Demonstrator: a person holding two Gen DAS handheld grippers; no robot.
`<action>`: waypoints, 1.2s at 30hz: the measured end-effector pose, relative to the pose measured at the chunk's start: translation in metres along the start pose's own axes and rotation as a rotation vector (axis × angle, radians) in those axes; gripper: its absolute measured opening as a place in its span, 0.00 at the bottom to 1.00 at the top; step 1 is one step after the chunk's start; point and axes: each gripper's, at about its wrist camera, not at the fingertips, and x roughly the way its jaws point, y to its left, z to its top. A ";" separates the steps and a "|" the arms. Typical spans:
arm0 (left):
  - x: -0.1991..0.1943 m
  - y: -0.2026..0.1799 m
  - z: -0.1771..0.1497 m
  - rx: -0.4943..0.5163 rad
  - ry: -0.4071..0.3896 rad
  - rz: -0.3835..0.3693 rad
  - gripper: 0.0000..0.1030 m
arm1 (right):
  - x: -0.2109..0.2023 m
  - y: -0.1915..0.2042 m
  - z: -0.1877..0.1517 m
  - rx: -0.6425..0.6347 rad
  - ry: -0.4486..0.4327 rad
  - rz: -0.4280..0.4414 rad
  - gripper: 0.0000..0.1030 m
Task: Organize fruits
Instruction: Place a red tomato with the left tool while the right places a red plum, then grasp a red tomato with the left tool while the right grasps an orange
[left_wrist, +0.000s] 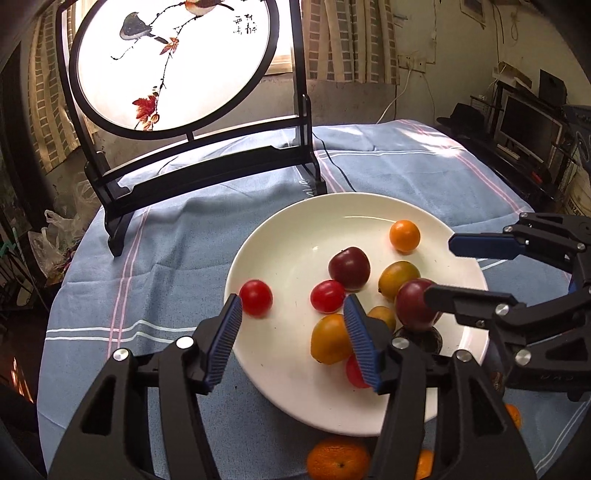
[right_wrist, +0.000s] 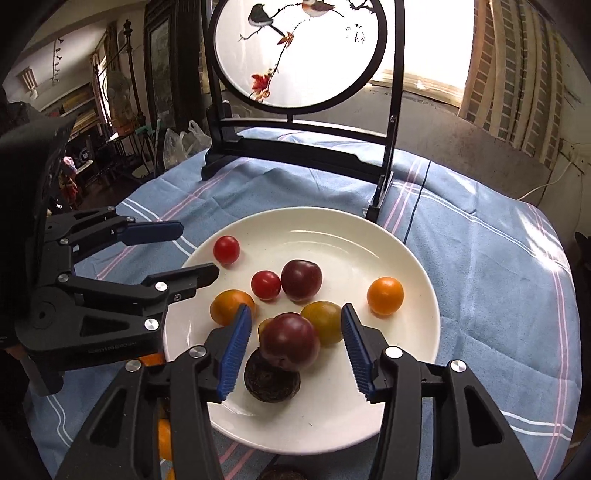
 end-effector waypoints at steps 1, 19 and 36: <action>-0.005 -0.001 -0.001 -0.001 -0.006 -0.002 0.55 | -0.006 -0.001 0.000 0.005 -0.009 0.004 0.49; -0.101 -0.013 -0.099 0.090 -0.045 -0.078 0.67 | -0.077 0.030 -0.139 -0.087 0.081 0.044 0.58; -0.048 -0.047 -0.139 0.151 0.134 -0.205 0.40 | -0.043 0.034 -0.148 -0.097 0.135 0.043 0.43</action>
